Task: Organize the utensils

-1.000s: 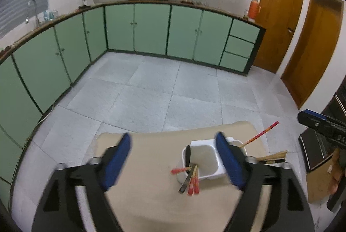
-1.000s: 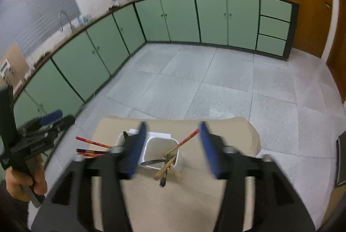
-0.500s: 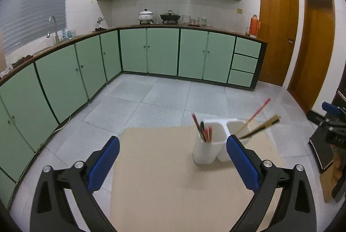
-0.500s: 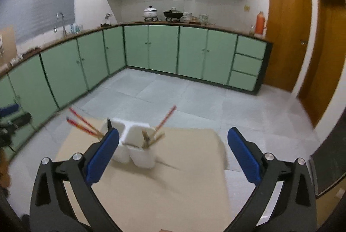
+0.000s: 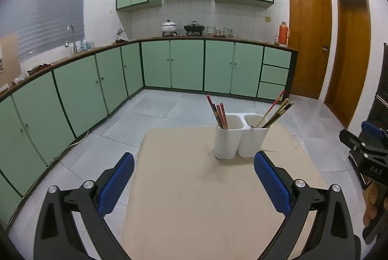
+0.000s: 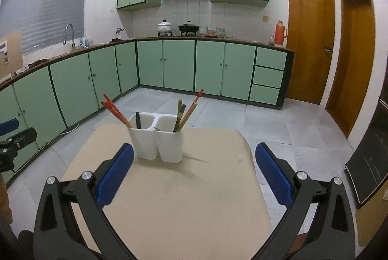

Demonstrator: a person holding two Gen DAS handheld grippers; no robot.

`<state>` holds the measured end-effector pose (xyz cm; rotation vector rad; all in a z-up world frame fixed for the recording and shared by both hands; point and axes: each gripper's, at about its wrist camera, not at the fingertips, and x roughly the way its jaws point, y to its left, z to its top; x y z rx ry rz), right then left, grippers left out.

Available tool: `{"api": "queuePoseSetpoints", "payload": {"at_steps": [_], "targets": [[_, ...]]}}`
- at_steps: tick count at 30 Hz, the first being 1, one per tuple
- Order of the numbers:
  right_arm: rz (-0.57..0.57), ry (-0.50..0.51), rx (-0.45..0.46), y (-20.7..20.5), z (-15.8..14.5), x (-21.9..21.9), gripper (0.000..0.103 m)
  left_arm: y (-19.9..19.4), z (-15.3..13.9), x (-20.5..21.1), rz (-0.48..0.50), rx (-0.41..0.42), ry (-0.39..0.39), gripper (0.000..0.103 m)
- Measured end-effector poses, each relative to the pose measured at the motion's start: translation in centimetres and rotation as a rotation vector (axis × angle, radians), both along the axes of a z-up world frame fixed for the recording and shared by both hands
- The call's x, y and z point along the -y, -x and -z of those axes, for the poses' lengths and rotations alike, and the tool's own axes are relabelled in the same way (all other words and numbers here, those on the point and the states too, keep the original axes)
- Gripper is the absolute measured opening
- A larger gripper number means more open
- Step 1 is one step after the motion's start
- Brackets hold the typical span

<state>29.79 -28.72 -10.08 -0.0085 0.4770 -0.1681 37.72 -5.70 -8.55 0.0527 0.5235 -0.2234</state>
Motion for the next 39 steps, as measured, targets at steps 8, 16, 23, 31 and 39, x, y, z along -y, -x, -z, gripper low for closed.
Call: {"api": "queuePoseSetpoints", "payload": {"at_steps": [8,16,23,31,39], "targets": [[0.005,0.031,-0.009,5.4,-1.0,-2.1,0.097,6.6,-1.2,-1.3,-0.01,0.055,0.018,0.097],[0.002,0.07,0.043,12.1,-2.4,-4.8,0.097,13.9,-1.9,-2.9,-0.024,0.082,0.018,0.097],[0.005,0.075,0.07,16.9,-3.2,-5.8,0.097,19.4,-3.2,-4.5,-0.066,0.111,0.029,0.097],[0.023,0.053,0.08,22.9,-3.3,-6.5,0.097,25.3,-2.9,-5.7,-0.098,0.107,0.025,0.097],[0.026,0.009,0.099,28.2,-3.0,-6.9,0.097,30.1,-2.9,-7.6,-0.135,0.101,0.078,0.097]]}}
